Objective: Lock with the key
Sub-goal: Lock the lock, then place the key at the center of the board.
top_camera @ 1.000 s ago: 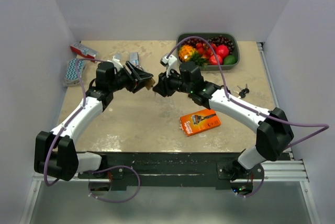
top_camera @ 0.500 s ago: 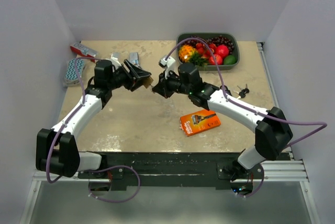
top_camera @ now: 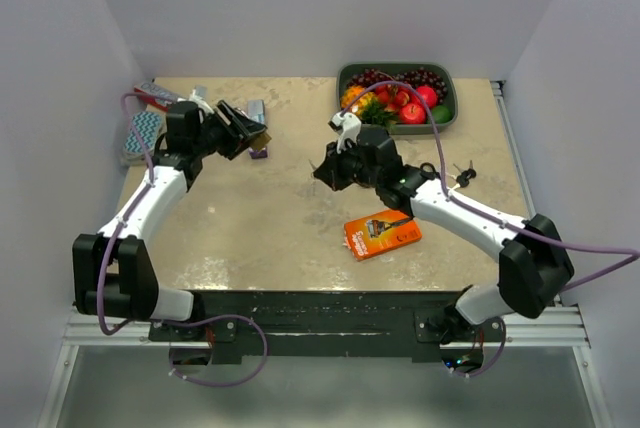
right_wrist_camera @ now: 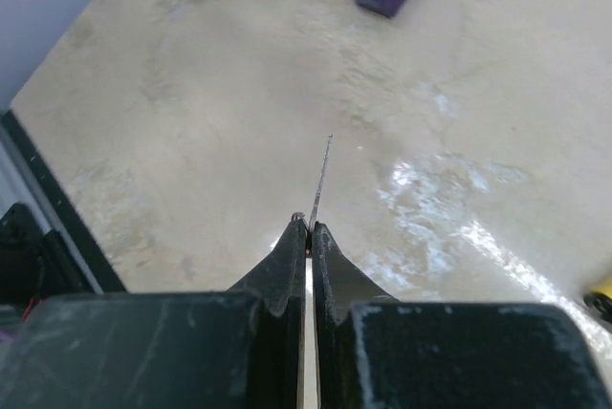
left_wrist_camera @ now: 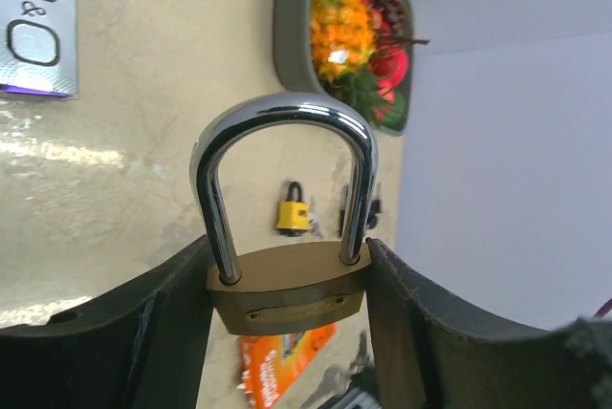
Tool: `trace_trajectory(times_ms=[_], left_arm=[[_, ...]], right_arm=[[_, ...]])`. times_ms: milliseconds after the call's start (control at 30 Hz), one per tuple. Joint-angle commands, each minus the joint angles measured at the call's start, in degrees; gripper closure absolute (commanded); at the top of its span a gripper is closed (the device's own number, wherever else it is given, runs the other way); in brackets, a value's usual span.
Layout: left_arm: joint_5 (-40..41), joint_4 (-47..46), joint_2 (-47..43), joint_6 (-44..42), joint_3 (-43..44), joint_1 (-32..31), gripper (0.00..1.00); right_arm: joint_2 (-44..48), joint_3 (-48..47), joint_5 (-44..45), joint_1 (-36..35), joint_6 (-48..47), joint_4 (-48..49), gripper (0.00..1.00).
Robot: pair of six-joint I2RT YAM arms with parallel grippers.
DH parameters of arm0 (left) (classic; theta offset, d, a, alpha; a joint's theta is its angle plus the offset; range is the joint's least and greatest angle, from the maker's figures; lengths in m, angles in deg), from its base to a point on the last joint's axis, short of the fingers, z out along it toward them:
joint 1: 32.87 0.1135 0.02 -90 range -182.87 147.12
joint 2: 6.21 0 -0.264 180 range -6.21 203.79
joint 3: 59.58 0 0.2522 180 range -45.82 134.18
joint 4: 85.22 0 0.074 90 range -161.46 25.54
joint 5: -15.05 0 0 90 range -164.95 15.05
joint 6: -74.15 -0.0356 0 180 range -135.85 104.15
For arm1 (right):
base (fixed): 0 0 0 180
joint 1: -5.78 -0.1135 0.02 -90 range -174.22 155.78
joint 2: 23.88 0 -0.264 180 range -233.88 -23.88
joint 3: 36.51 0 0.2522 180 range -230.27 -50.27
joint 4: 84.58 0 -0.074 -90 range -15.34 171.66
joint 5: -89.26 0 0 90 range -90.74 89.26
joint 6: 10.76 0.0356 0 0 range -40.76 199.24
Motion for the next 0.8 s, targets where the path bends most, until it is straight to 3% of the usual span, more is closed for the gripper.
trace_trajectory(times_ms=[0, 233, 467, 767], left_arm=[[1.57, 5.1, 0.82, -14.43, 4.31, -1.77, 1.0], [4.02, 13.02, 2.85, -24.3, 4.75, -4.58, 1.0], [8.25, 18.39, 4.52, -33.44, 6.25, -12.39, 1.0], [6.93, 18.65, 12.86, -30.38, 6.41, -14.95, 1.0]], right_arm=[[-4.11, -0.15, 5.61, 4.63, 4.71, -0.97, 1.0], [-12.54, -1.99, 7.2, 7.02, 3.57, 2.01, 1.0], [-18.87, -4.72, 8.25, 7.72, 4.62, 3.77, 1.0], [-24.94, -7.18, 10.01, 8.51, 6.2, 4.21, 1.0]])
